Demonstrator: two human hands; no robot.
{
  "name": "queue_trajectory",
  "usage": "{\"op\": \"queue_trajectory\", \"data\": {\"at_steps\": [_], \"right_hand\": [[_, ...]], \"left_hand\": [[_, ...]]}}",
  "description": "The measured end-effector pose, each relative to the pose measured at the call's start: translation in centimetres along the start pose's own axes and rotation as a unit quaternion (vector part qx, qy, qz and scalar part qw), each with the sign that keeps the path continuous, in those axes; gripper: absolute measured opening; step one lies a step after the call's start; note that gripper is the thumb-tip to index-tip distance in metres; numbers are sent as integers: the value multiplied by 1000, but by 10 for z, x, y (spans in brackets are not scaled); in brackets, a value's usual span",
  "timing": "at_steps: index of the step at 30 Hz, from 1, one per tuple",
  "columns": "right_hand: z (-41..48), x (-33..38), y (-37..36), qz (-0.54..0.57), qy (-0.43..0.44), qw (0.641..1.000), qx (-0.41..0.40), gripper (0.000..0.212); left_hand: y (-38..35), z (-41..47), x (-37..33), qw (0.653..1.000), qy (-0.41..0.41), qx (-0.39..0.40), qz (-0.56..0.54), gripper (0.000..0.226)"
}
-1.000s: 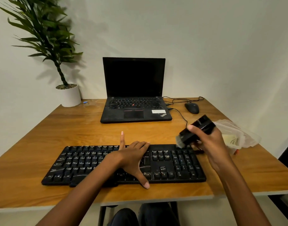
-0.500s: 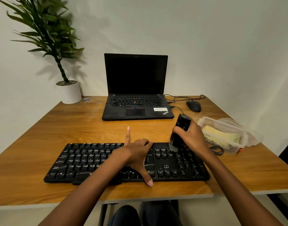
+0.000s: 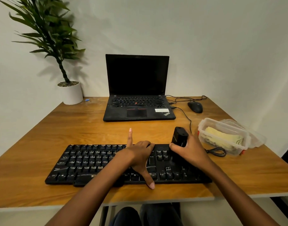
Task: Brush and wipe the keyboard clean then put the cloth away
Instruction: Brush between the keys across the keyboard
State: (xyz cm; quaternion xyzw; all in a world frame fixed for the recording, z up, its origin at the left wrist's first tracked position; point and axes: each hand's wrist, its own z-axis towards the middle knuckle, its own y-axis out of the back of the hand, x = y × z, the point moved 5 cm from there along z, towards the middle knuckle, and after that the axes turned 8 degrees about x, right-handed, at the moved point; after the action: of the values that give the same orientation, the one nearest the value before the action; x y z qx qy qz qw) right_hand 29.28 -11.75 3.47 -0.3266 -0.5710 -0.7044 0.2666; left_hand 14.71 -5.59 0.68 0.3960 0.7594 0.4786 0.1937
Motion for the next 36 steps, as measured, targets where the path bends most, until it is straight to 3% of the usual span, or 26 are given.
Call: {"op": "queue_trajectory", "data": {"at_steps": [2, 5, 10, 14, 18, 22, 27, 30, 34, 36], "right_hand": [[4, -1, 10, 34, -17, 999, 2, 26], [6, -1, 22, 42, -3, 996, -83, 32], [4, 1, 8, -10, -35, 999, 4, 31], [9, 4, 17, -12, 7, 997, -78, 34], [9, 0, 5, -36, -27, 999, 4, 33], [12, 5, 17, -36, 6, 997, -74, 36], [10, 5, 6, -57, -13, 998, 21, 35], [9, 8, 15, -50, 18, 997, -52, 37], [5, 4, 5, -57, -6, 998, 7, 37], [9, 4, 13, -40, -4, 999, -19, 36]], "left_hand": [[1, 0, 0, 1000, 0, 1, 7, 134], [0, 1, -1, 1000, 3, 4, 10, 135], [1, 0, -1, 1000, 4, 7, 4, 134], [1, -1, -1, 1000, 3, 7, -1, 134], [0, -1, -1, 1000, 0, 5, -10, 134], [1, -2, -2, 1000, 3, 10, -10, 133], [3, -4, -1, 1000, 10, 10, -18, 133], [4, -4, -2, 1000, 14, 16, -18, 133], [1, -6, -1, 999, 11, 22, -38, 133], [2, -7, -2, 999, 10, 24, -34, 134]]}}
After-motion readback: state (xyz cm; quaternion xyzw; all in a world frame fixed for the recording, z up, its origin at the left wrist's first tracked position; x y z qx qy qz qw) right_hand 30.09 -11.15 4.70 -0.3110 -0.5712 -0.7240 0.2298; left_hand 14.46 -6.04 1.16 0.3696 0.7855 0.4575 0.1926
